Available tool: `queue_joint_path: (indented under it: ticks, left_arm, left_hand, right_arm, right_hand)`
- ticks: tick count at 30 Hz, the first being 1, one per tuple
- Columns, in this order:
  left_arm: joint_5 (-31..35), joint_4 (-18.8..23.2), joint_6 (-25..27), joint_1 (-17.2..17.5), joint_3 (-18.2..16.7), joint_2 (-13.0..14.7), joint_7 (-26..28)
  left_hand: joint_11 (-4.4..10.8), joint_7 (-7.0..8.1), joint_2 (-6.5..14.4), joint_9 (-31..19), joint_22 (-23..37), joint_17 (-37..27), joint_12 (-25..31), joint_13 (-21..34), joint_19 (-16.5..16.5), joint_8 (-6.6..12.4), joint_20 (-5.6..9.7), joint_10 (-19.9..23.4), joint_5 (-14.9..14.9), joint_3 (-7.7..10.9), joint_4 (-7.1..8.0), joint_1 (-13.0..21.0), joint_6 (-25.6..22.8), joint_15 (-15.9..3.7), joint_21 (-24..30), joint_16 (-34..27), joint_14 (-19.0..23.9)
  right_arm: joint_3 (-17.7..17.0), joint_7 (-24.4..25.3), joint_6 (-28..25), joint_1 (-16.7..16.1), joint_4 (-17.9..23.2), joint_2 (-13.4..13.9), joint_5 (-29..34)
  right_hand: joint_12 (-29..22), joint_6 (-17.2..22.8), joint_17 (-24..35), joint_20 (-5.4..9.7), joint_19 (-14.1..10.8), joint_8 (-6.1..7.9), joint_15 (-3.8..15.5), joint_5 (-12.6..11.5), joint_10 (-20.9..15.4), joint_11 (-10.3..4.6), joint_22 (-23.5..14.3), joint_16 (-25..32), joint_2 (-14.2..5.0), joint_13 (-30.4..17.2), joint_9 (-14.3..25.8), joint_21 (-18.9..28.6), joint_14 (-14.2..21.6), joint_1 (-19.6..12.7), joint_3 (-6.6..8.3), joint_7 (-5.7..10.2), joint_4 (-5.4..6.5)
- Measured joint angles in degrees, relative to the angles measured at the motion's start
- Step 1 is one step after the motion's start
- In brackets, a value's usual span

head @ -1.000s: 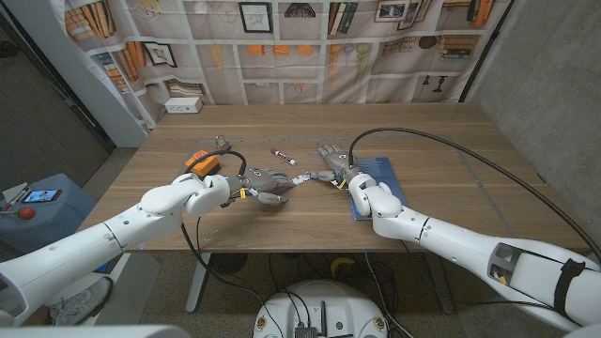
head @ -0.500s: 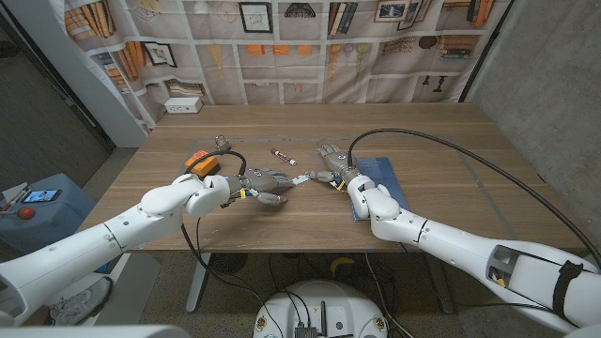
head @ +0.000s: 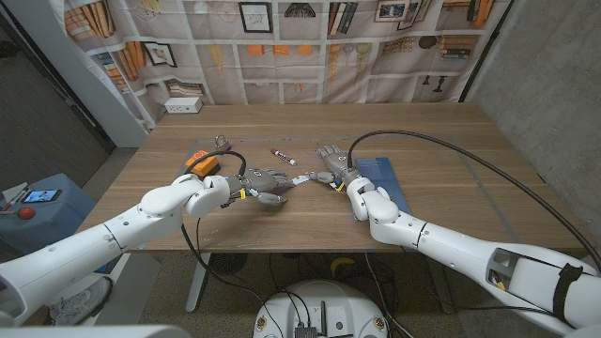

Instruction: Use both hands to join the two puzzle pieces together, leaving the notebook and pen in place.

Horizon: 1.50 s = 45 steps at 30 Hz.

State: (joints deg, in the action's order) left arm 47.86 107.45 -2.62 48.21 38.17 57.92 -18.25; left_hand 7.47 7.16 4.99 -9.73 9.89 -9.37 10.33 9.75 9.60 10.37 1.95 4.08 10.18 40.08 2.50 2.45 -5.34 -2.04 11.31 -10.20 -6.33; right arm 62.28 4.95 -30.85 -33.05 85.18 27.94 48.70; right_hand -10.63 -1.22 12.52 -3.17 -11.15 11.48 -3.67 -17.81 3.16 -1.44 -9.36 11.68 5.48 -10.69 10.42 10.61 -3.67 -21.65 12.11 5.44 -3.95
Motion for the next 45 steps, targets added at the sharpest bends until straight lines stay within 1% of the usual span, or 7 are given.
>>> queue_joint_path:
  ticks: [15,25,33,34,40,43,45]
  left_arm:
    - [0.2,-0.4,-0.1,-0.4,0.2,-0.2,0.1]
    - [0.2,-0.6,-0.4,-0.7,0.3,-0.3,0.0]
    - [0.3,-0.7,-0.7,-1.0,0.4,-0.4,-0.1]
    - [0.3,-0.7,-0.8,-1.0,0.4,-0.4,-0.1]
    - [0.3,-0.8,-0.9,-1.1,0.4,-0.4,-0.2]
    - [0.3,-0.8,-1.1,-1.2,0.4,-0.4,-0.2]
    - [0.3,-0.8,-1.1,-1.2,0.4,-0.4,-0.2]
  left_hand:
    - [0.0,0.0,-0.1,0.0,0.0,0.0,0.0,0.0,0.0,0.06,0.0,0.0,0.0,0.25,-0.24,0.1,0.0,0.0,0.0,0.0,0.0]
    - [0.32,0.21,-0.1,0.0,0.0,0.0,0.0,0.1,0.0,0.06,0.0,0.3,0.0,0.25,-0.24,0.1,-0.2,0.0,0.0,0.0,0.0]
    - [0.31,0.21,-0.1,-0.1,0.0,0.0,0.0,0.1,0.0,0.06,0.01,0.3,0.0,0.25,-0.24,0.1,-0.2,0.0,0.0,0.0,0.0]
    - [0.31,0.21,-0.1,-0.1,0.0,0.0,0.0,0.1,0.0,0.06,0.01,0.3,0.0,0.23,-0.26,0.1,-0.2,0.0,0.0,0.0,0.0]
    - [0.31,0.2,-0.1,-0.2,0.0,0.0,0.0,0.2,0.0,0.04,0.01,0.3,0.0,0.0,-0.48,0.1,-0.2,0.0,0.0,0.0,0.0]
    - [0.31,0.2,-0.1,-0.4,0.0,0.0,0.0,0.1,0.0,0.03,0.01,0.3,0.0,0.0,-0.48,0.1,-0.2,0.0,0.0,0.0,0.0]
    - [0.31,0.19,-0.1,-0.5,0.0,0.0,0.0,0.1,0.0,0.02,0.01,0.3,0.0,0.0,-0.48,0.1,-0.2,0.0,0.0,0.0,0.0]
  right_arm:
    - [-1.4,1.6,0.8,-0.5,1.0,0.2,-1.3]
    - [-2.4,2.6,1.7,-0.7,1.9,0.4,-2.6]
    - [-3.3,2.9,2.5,-0.9,3.4,1.0,-3.5]
    - [-3.5,2.9,2.6,-1.0,3.7,1.0,-3.6]
    - [-3.9,2.9,2.8,-1.1,4.6,1.3,-3.8]
    - [-4.2,2.9,2.9,-1.3,5.5,1.4,-3.8]
    - [-4.2,2.8,2.9,-1.3,5.6,1.5,-3.8]
  right_hand:
    - [0.0,0.3,0.0,0.0,0.0,0.0,0.0,0.0,0.0,0.0,0.0,0.0,-0.45,0.0,0.0,0.0,0.0,0.5,0.0,-0.31,0.0]
    - [0.0,0.6,0.0,0.0,0.0,0.0,0.0,0.0,-0.3,0.31,0.0,0.0,-0.48,0.0,0.0,0.0,0.0,0.5,-0.24,0.0,0.25]
    - [0.0,0.6,0.0,0.0,0.0,0.0,-0.02,0.0,-0.3,0.31,0.0,0.0,-0.8,0.0,0.0,0.0,0.0,1.6,-0.72,0.0,0.72]
    - [0.0,0.6,0.0,-0.01,0.0,0.0,-0.15,0.0,-0.3,0.31,0.0,0.0,-0.23,0.0,0.0,0.0,-0.1,2.4,-0.89,0.0,0.9]
    - [0.0,0.6,0.1,-0.22,0.2,0.0,-0.63,0.0,-0.3,0.31,0.0,0.0,-0.97,0.0,0.0,-0.2,-0.6,3.1,-1.2,0.0,1.21]
    - [0.0,0.6,0.2,-0.62,0.6,0.0,-0.63,0.3,-0.3,0.31,0.0,0.0,-0.46,0.0,0.0,-0.2,-0.6,3.6,-1.46,0.0,1.46]
    - [0.0,0.5,0.2,-0.39,0.9,0.0,-0.63,0.3,-0.3,0.31,0.0,0.0,-0.82,0.0,0.0,-0.2,-0.6,4.0,-1.5,-0.14,1.51]
